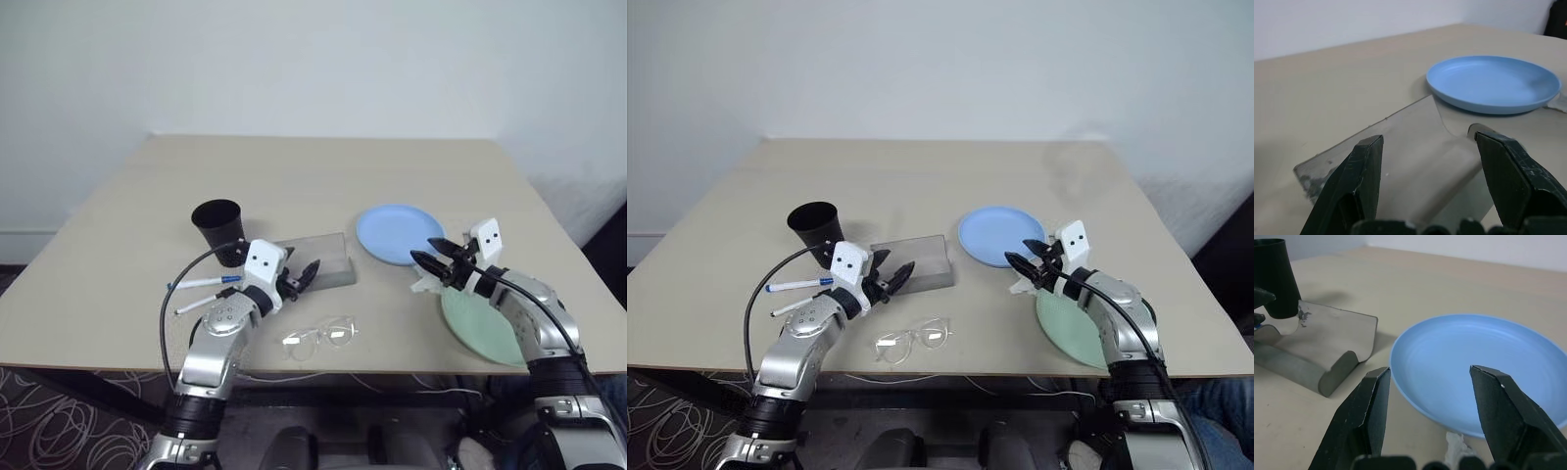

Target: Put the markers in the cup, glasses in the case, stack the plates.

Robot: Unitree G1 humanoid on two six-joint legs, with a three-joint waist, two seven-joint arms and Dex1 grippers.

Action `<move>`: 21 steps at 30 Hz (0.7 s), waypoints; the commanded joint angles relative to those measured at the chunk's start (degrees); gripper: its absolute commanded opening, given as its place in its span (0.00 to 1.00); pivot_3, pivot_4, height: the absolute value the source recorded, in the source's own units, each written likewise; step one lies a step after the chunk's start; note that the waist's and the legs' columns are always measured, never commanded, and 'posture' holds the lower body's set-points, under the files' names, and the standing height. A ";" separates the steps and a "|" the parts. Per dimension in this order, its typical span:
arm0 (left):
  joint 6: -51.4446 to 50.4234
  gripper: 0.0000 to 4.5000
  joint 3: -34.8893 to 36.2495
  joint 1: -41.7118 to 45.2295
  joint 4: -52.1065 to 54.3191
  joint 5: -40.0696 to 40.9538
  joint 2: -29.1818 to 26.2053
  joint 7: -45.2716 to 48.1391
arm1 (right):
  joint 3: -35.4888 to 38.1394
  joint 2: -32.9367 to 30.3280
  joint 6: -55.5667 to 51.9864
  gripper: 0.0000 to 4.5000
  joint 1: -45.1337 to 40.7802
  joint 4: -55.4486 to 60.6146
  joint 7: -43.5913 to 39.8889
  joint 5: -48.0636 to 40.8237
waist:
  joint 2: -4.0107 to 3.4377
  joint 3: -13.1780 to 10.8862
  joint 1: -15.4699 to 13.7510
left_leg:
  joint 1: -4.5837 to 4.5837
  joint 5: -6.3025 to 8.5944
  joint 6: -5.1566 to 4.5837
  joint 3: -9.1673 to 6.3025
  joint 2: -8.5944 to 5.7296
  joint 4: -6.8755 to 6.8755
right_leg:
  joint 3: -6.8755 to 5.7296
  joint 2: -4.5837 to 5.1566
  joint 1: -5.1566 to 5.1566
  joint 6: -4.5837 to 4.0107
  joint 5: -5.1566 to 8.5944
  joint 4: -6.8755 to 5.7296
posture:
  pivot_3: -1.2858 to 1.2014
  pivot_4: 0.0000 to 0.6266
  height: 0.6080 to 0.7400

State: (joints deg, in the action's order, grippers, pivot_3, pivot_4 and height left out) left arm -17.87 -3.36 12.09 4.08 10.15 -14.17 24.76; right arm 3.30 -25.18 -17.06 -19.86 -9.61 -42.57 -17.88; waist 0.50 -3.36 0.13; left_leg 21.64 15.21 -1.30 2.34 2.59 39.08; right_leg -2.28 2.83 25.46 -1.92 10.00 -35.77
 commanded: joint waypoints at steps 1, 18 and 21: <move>1.39 0.69 -0.34 1.48 0.56 0.17 0.31 0.73 | 1.64 -0.64 0.31 0.63 0.20 3.38 0.75 -0.66 | 0.00 0.00 0.06 | 0.00 0.00 0.00 0.00 0.00 0.00 | 0.00 0.00 0.00 0.00 0.00 0.00 | 0.52 0.00 0.86; 1.37 0.69 0.41 1.78 0.48 1.53 -1.20 4.96 | 2.50 -1.74 -2.22 0.63 3.45 8.88 2.56 -1.33 | 0.00 0.00 -0.01 | 0.01 0.00 0.00 0.00 0.00 0.00 | 0.01 0.00 0.01 -0.01 0.01 0.01 | 0.52 0.00 0.86; 2.11 0.69 0.79 2.49 -1.62 1.56 -1.29 5.57 | 3.08 -1.95 -3.73 0.63 4.79 10.67 3.38 -1.67 | 0.01 0.00 -0.01 | 0.01 0.00 0.00 0.00 0.00 0.01 | 0.01 0.00 0.00 -0.02 0.02 0.01 | 0.52 0.00 0.86</move>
State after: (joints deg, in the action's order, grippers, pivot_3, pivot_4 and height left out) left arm -17.09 -3.58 12.86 2.28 10.99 -15.15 30.03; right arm 4.32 -26.43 -20.28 -14.77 -2.15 -39.93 -18.17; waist 0.50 -3.37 0.12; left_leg 21.64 15.21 -1.30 2.34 2.59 39.10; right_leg -2.27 2.83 25.46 -1.95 10.01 -35.76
